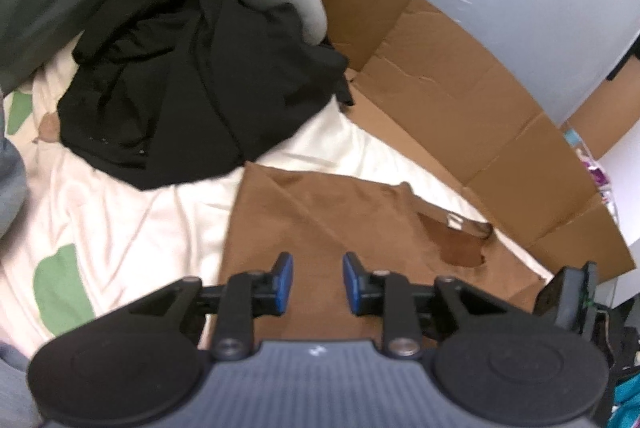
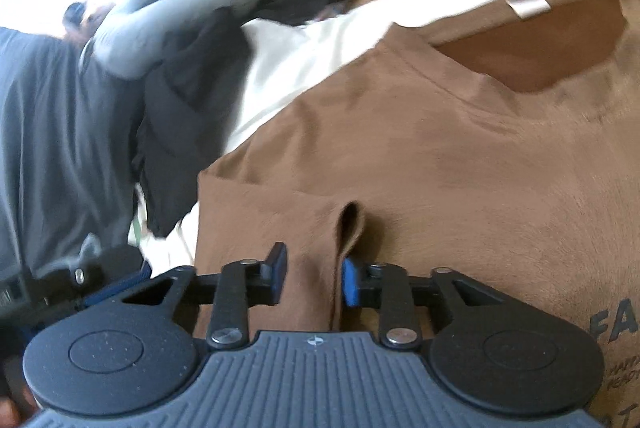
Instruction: Fold clothes
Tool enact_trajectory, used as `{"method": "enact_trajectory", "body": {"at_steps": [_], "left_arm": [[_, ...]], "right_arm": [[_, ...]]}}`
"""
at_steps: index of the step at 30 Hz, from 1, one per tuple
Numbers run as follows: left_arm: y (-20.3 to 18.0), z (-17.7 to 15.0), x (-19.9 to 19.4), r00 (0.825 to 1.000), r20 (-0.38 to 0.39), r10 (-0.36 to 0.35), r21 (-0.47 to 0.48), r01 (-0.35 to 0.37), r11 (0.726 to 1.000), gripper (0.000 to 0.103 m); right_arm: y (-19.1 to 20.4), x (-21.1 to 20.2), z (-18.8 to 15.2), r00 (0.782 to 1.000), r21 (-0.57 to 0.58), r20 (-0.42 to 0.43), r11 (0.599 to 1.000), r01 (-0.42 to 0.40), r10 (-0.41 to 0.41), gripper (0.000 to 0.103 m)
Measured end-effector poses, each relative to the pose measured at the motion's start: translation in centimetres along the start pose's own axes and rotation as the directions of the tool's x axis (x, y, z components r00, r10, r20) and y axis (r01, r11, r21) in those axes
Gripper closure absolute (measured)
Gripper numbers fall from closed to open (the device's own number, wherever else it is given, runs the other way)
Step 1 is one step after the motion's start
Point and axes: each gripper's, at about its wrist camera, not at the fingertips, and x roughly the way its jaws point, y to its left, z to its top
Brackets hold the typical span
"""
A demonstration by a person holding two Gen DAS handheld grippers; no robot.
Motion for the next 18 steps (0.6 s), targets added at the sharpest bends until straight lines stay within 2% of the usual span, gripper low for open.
{"method": "enact_trajectory", "body": {"at_steps": [2,3,4,11,18], "left_arm": [[0.2,0.1,0.2,1.000,-0.001,0.014,0.013,-0.014,1.000,0.072],[0.2,0.3,0.3,1.000,0.001,0.023,0.023,-0.023,0.999,0.071],[0.2,0.4,0.4,1.000,0.003,0.031,0.034,-0.031,0.999,0.070],[0.3,3.0,1.5,0.995,0.019,0.097,0.126,-0.099,0.987,0.060],[0.4,5.4,4.3,0.990,0.027,0.138,0.179,-0.140,0.974,0.058]], "right_arm": [[-0.5,0.2,0.1,1.000,0.024,0.000,1.000,-0.002,0.002,0.084],[-0.6,0.3,0.2,1.000,0.031,-0.001,0.999,-0.004,0.004,0.100],[-0.7,0.2,0.1,1.000,0.036,0.000,0.999,-0.006,0.006,0.102],[-0.1,-1.0,-0.3,0.998,0.057,0.028,0.997,-0.056,0.055,0.103],[1.2,-2.7,-0.4,0.993,0.071,0.066,0.992,-0.104,0.099,0.103]]}}
